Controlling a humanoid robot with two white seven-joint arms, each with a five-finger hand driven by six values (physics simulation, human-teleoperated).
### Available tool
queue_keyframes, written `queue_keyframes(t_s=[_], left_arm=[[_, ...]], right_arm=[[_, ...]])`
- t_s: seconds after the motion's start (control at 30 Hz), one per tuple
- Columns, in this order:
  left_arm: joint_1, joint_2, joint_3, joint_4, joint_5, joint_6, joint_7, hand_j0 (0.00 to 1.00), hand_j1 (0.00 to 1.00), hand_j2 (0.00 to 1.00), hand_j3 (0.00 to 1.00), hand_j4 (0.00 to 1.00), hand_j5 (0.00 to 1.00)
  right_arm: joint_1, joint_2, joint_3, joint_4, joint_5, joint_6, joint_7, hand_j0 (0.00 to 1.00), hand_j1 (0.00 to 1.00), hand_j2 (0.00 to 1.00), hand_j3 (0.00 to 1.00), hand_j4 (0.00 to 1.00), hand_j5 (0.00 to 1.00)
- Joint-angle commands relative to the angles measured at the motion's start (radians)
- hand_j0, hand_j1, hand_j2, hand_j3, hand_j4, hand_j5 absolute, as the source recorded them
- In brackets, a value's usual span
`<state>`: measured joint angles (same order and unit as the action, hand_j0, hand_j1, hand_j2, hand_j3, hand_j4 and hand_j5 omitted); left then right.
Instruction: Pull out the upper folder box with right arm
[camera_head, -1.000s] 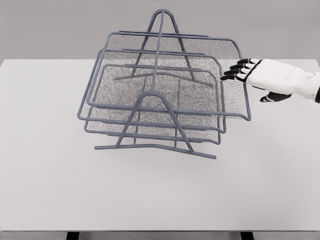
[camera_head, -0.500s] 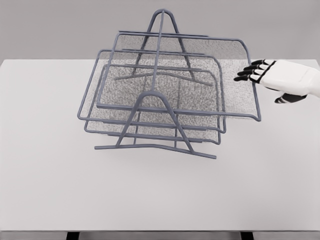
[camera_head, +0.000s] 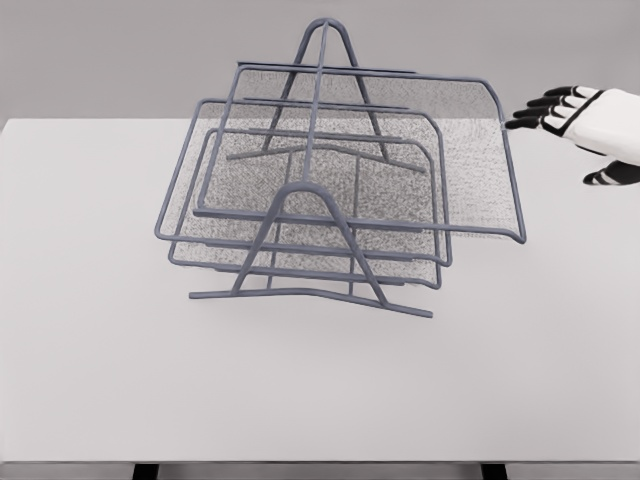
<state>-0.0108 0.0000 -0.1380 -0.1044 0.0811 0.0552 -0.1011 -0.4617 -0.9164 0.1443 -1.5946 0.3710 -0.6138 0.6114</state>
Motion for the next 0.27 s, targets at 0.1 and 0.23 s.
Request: queue_keyframes(t_s=[0.1,0.23], left_arm=[[-0.002,0.0,0.0,0.0,0.0,-0.002,0.0,1.0,1.0,1.0,1.0,1.0,1.0],[0.003,0.0,0.001,0.0,0.0,0.0,0.0,1.0,1.0,1.0,1.0,1.0,1.0]], right_arm=[[0.014,0.008,-0.029,-0.004,-0.034,0.003,-0.001,1.0,1.0,1.0,1.0,1.0,1.0],[0.018,0.01,-0.029,-0.004,-0.034,0.003,-0.001,1.0,1.0,1.0,1.0,1.0,1.0]])
